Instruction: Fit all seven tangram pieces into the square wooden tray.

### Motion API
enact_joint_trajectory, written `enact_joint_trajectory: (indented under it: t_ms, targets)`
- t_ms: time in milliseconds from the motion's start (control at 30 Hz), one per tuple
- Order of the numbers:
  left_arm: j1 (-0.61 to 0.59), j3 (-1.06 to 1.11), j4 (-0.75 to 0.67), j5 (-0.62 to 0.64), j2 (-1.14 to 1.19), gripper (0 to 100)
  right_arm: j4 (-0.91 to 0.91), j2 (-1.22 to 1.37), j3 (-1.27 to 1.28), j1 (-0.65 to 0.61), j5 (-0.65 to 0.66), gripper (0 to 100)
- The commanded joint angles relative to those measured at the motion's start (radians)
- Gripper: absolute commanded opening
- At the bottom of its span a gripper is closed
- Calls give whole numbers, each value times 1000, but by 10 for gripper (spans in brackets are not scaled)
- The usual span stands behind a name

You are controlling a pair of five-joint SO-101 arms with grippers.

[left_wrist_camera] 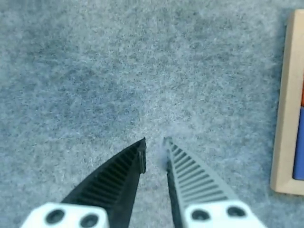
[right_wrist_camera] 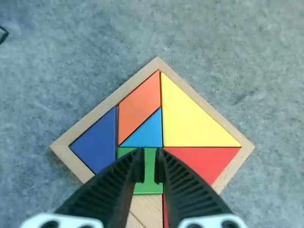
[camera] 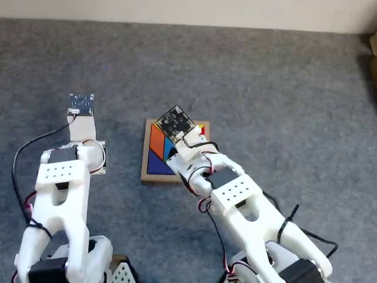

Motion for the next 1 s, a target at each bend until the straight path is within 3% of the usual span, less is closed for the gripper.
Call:
enact_joint_trajectory:
  t_ms: [0,367,500,833,967]
  targets:
    - [-5,-12,-8,-8,2,77,-15,-61,19,28,6,52]
    - [-12,-10,20,-5,-19,73,-15,-64,30,39,6,52]
    - [-22,64,15,-5,-171,26,-15,-64,31,39,6,52]
    - [-19,285,14,-9,-584,51,-13,-67,31,45,6,52]
    - [-19,340,14,-5,-702,49,31,-159,41,108,6,51]
